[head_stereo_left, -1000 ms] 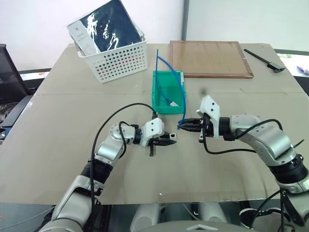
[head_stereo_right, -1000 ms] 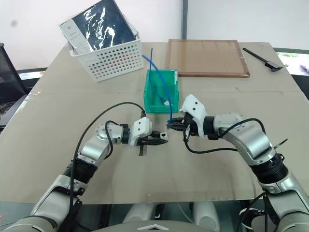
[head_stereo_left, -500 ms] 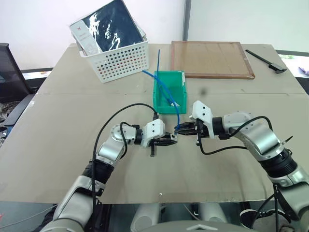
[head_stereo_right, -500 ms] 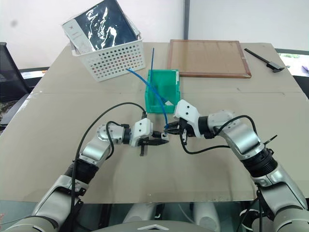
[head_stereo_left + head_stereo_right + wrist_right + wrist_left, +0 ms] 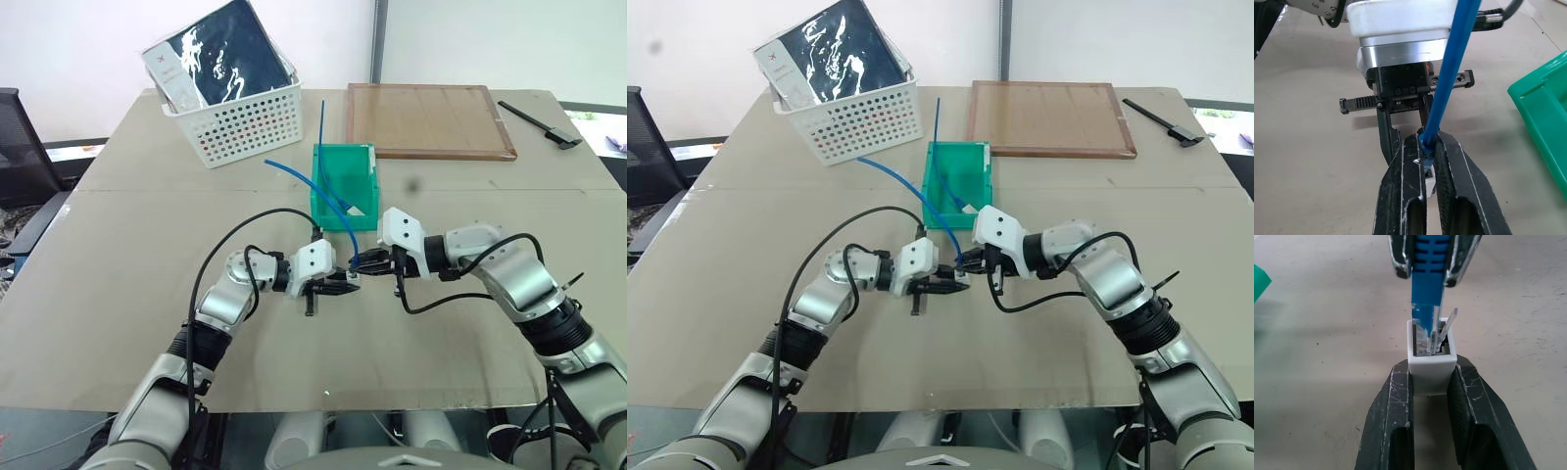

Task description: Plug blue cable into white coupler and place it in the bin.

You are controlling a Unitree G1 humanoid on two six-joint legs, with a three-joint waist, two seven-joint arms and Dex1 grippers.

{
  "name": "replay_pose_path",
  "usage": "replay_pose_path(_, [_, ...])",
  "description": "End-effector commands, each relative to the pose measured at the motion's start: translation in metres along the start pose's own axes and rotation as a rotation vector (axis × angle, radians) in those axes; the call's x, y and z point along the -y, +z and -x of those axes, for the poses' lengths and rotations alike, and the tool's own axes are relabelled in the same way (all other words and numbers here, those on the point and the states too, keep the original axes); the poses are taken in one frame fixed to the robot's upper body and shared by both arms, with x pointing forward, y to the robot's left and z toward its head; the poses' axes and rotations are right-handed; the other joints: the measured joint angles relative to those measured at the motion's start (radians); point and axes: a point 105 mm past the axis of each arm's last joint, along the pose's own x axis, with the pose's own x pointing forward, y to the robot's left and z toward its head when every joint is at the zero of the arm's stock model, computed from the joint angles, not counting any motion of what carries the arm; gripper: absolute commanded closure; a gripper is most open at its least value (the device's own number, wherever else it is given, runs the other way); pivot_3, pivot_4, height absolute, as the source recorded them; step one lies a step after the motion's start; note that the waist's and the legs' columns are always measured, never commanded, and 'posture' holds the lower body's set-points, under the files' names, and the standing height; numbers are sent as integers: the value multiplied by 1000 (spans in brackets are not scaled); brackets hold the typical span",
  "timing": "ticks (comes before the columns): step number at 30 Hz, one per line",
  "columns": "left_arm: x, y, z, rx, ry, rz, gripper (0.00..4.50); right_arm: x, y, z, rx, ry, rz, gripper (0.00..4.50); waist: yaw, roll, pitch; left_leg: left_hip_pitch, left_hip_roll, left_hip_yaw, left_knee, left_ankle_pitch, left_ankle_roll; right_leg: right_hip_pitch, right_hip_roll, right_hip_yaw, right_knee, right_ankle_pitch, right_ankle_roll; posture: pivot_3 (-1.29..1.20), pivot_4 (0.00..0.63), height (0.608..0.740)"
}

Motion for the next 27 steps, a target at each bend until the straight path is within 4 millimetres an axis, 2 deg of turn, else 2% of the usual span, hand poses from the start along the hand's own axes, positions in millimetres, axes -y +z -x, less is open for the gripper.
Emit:
replay_pose_path(1, [1,-6,-3,-42,0,13,4148,-3,-19,4,-102,39,-14,4500,0,0,-1,0,0,0,0,0,0,0,0,0,0,0,0,0,150,740])
replay_pose_path(6, [2,-3,-3,-39,-2,9,4148,-2,-20,9,-135,77,-9,4500,2,0,-1,0,0,0,0,0,0,0,0,0,0,0,0,0,150,740])
replay_pose_path(17, [5,2,-5,-32,-3,4,4148,5,-12,-1,-167,125,10,4500,3,1,-1,0,0,0,0,0,0,0,0,0,0,0,0,0,150,740])
replay_pose_path(27, [4,21,-6,-19,2,4,4148,11,-1,-1,-204,166,23,4500,4,1,-1,0,0,0,0,0,0,0,0,0,0,0,0,0,150,740])
